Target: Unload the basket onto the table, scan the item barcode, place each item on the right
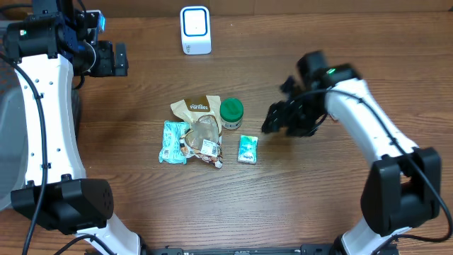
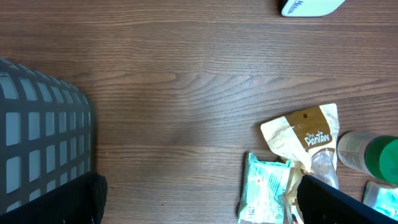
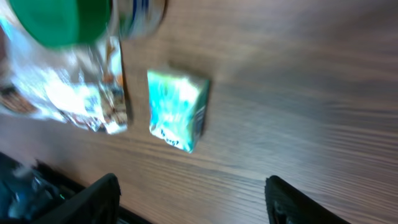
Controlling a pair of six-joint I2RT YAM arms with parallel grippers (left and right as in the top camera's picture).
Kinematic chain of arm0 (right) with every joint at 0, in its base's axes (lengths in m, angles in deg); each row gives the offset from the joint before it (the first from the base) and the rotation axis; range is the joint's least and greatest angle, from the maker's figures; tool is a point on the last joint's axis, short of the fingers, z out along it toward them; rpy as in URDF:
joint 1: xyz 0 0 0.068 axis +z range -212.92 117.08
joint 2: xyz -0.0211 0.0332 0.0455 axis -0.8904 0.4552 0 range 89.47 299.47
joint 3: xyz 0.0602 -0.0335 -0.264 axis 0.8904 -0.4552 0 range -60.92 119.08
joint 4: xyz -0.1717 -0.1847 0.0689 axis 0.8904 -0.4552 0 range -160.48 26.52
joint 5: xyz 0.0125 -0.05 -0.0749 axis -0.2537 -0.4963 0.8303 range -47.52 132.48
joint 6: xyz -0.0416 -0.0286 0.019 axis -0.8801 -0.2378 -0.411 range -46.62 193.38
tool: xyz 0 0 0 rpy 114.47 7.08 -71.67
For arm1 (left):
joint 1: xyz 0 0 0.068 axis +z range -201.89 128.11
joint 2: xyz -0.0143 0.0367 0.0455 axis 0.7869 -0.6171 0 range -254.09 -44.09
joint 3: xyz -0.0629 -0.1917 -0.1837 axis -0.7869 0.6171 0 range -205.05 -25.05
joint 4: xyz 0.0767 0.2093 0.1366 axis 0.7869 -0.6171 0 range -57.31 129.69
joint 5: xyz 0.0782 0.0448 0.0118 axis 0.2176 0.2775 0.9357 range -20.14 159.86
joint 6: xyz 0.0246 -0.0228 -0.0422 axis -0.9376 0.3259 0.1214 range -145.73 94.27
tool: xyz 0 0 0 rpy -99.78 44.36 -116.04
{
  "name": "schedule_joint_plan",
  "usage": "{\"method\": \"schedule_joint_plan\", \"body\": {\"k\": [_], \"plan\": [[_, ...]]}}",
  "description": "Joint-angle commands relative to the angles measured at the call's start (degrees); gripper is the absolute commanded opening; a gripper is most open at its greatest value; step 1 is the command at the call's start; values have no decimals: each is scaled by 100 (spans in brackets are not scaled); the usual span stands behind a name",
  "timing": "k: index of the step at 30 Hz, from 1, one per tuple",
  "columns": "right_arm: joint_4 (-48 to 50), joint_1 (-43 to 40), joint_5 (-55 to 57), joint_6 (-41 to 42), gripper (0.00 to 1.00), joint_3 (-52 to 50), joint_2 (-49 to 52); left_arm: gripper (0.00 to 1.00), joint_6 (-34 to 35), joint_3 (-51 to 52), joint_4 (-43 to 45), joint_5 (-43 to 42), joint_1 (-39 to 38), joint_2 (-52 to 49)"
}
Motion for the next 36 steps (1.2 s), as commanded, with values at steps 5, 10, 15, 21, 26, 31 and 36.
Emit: {"method": "schedule_joint_plan", "body": {"k": [5, 10, 15, 21, 26, 31, 36], "plan": [[876, 774, -50, 1073, 39, -686, -37, 99, -114, -52, 9, 24, -2, -48], [1016, 1150, -42, 1259, 26, -693, -37, 100, -114, -52, 9, 22, -2, -48], [968, 1187, -70, 1296, 22, -693, -37, 99, -114, -52, 9, 24, -2, -48], [1036, 1340, -302, 1290, 22, -693, -37, 100, -114, -52, 9, 24, -2, -48], [1300, 1735, -48, 1611, 23, -695, -35, 100, -114, -52, 9, 24, -2, -48], [1626, 2184, 584, 2430, 23, -804, -35, 100, -114, -52, 9, 24, -2, -48], [1996, 2406, 1023, 3200, 23, -1086, -31, 99, -114, -52, 9, 24, -2, -48]]}}
